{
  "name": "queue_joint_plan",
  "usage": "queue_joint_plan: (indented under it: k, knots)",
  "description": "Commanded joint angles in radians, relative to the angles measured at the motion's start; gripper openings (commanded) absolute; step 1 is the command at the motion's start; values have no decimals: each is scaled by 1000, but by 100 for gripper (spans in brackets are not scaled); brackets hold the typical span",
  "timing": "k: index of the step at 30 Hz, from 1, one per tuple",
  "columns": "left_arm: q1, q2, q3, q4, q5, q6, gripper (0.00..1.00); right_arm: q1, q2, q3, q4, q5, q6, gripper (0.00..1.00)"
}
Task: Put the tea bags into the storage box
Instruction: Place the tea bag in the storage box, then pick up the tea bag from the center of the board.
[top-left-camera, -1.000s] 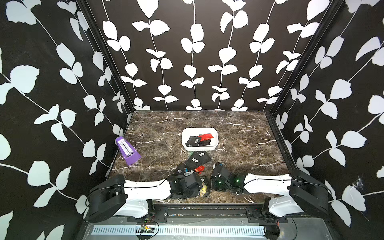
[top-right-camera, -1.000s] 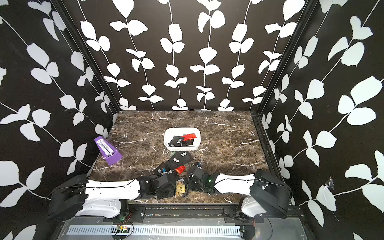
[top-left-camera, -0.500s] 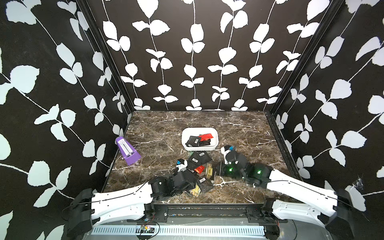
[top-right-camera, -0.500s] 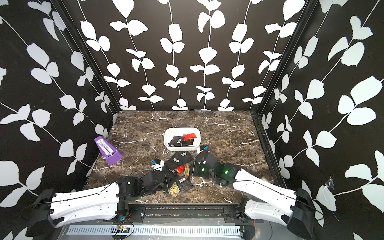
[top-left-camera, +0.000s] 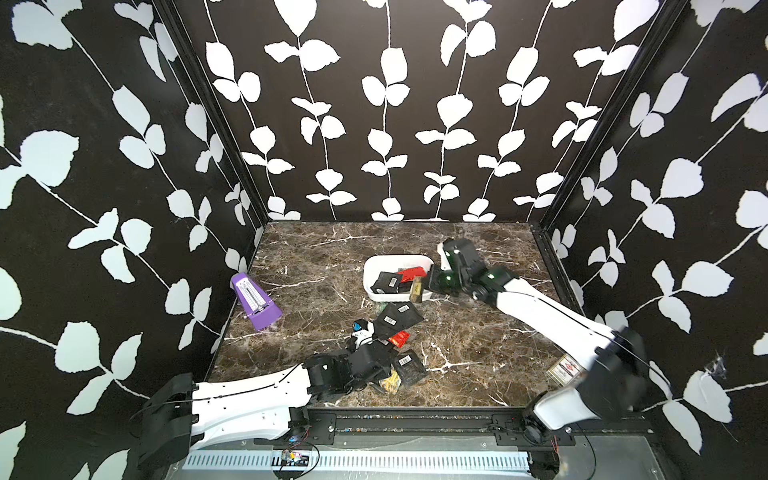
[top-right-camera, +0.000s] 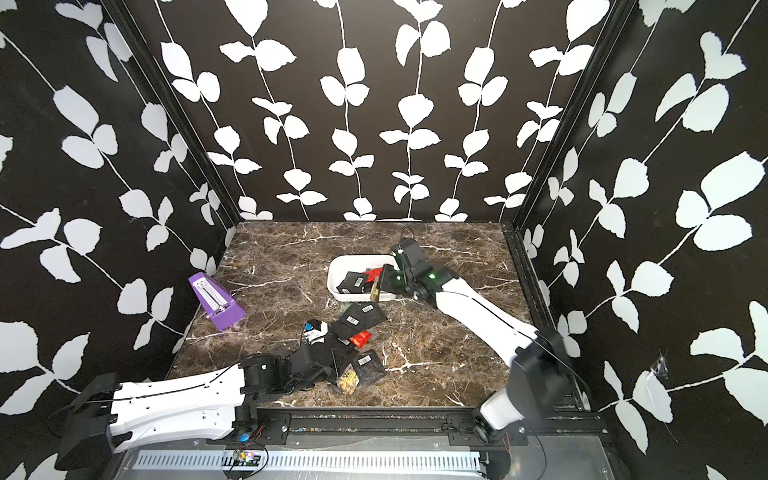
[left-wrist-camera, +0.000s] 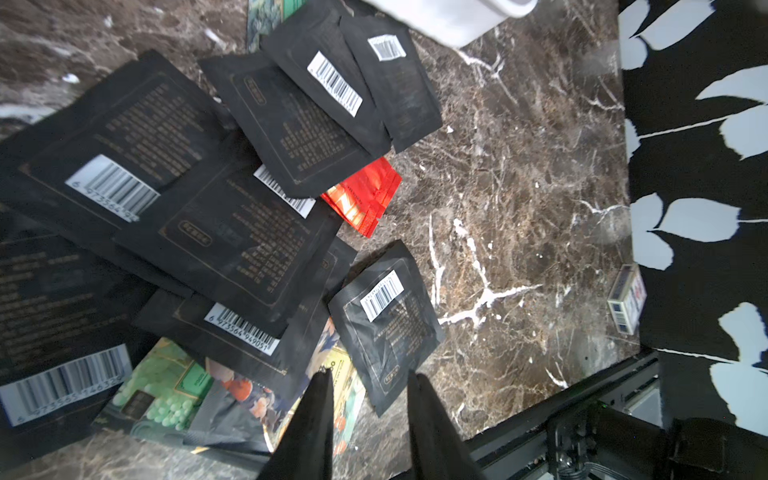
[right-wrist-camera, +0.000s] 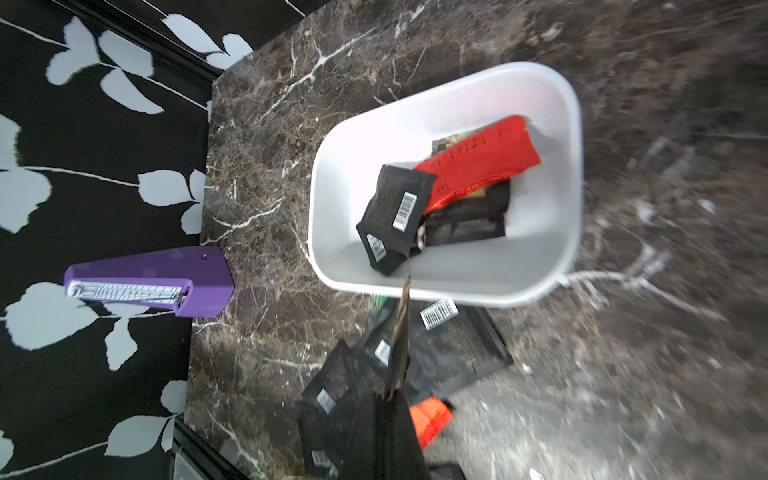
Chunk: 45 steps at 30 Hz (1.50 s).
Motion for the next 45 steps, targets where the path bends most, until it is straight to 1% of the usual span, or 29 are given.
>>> queue_joint_plan:
  k: [1,8,13,14,17,19,22,24,27,31,32,34,37,41,45]
  knots:
    - [-4,21,-5,25,16,-6,28,-23,121,142,71,-64,-34,0]
    - [-4,39,11,2,18,-2,29,-39,360,359,67,-78,-17,0]
    - [-4,40,8,-1,23,-6,29,-46,450,447,0,-58,-40,0]
    - [-3,41,8,0,24,-5,28,-48,459,463,-40,-34,-52,5]
    - [-3,45,15,-21,27,-11,26,-66,469,490,-134,4,-80,24]
    - [-4,49,22,-30,30,-7,23,-82,447,476,-163,25,-99,34]
    - [-4,49,28,-30,30,-5,22,-99,372,435,-194,59,-143,36]
    - [-4,51,34,-24,30,-2,21,-101,290,400,-218,90,-176,38]
    - [-4,65,41,7,37,6,21,-101,135,281,-213,109,-202,40]
    - [-2,120,53,75,65,12,18,-92,-129,14,-133,49,-153,41]
    - [-2,136,58,90,74,12,16,-84,-192,-84,-118,40,-131,41]
    - [0,171,77,95,81,1,7,-59,-306,-217,-93,30,-79,42]
    - [3,227,105,93,94,-5,0,13,-443,-407,-55,31,16,43]
    - [5,275,122,100,106,-23,0,126,-553,-600,4,75,149,44]
    - [6,317,124,107,123,-41,0,219,-574,-733,108,103,262,44]
